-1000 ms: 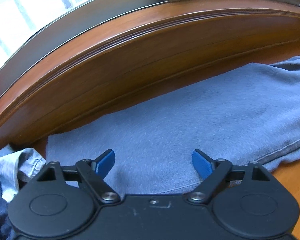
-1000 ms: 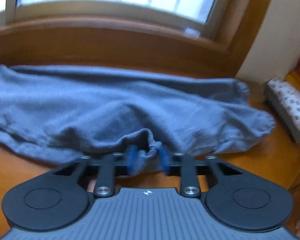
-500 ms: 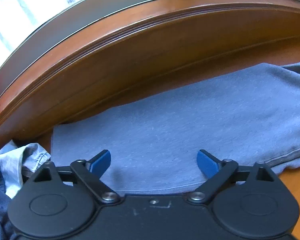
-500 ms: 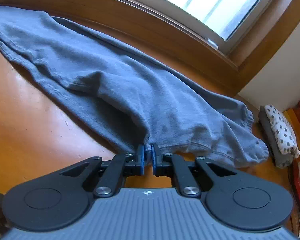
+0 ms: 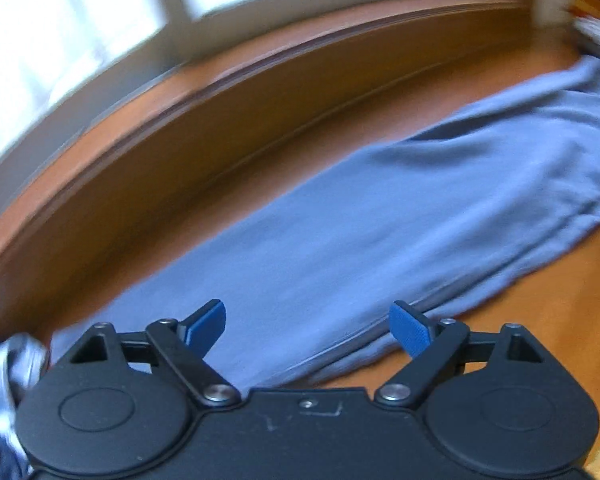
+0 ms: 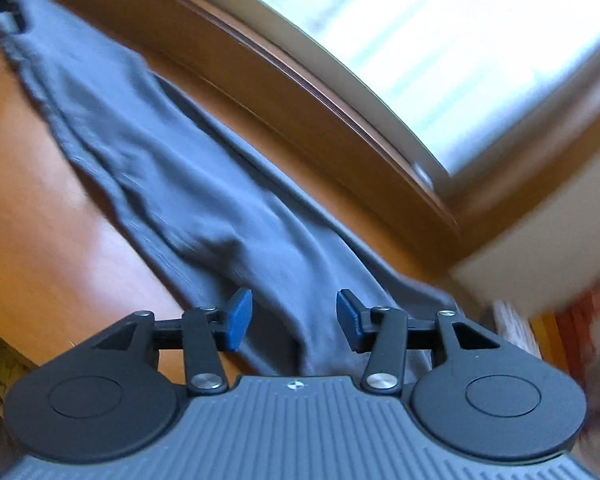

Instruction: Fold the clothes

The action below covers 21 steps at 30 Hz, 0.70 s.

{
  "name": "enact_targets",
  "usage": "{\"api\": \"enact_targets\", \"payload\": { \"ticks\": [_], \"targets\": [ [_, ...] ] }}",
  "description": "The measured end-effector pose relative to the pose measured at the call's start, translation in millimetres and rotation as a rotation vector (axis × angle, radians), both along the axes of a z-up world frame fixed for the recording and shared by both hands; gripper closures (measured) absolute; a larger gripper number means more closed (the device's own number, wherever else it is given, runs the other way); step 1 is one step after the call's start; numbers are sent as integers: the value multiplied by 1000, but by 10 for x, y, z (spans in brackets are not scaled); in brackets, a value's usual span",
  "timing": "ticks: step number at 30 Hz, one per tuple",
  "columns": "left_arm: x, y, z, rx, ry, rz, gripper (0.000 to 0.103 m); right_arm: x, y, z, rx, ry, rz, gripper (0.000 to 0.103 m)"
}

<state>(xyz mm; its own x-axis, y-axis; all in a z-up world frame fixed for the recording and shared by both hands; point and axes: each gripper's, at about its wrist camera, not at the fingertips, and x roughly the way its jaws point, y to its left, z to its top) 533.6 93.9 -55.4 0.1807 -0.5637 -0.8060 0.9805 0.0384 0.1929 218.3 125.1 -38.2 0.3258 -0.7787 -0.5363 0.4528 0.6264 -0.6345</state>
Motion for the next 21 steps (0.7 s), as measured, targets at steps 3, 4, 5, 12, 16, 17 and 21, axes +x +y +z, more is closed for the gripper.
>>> {"api": "enact_targets", "payload": {
  "ticks": [3, 4, 5, 12, 16, 17, 21],
  "targets": [
    [-273, -129, -4, -14, 20, -104, 15, 196, -42, -175, -2, 94, 85, 66],
    [-360, -142, 61, -16, 15, -125, 15, 234, -58, -236, -17, 131, 103, 67],
    [-427, -159, 88, -17, 13, -143, 15, 245, -92, -269, -15, 154, 110, 67],
    [-841, -288, 50, -16, 53, -196, 15, 297, -219, -417, -7, 237, 183, 96],
    [-1047, -362, -36, -14, 17, -183, 15, 190, -242, 62, 76, 24, 141, 101],
    [-1051, -383, -59, -9, 20, -174, 15, 131, -248, 242, 110, -54, 125, 100],
    [-1021, -492, -167, 23, 30, -134, 15, -42, -221, 143, 291, -55, 168, 100]
  ]
}}
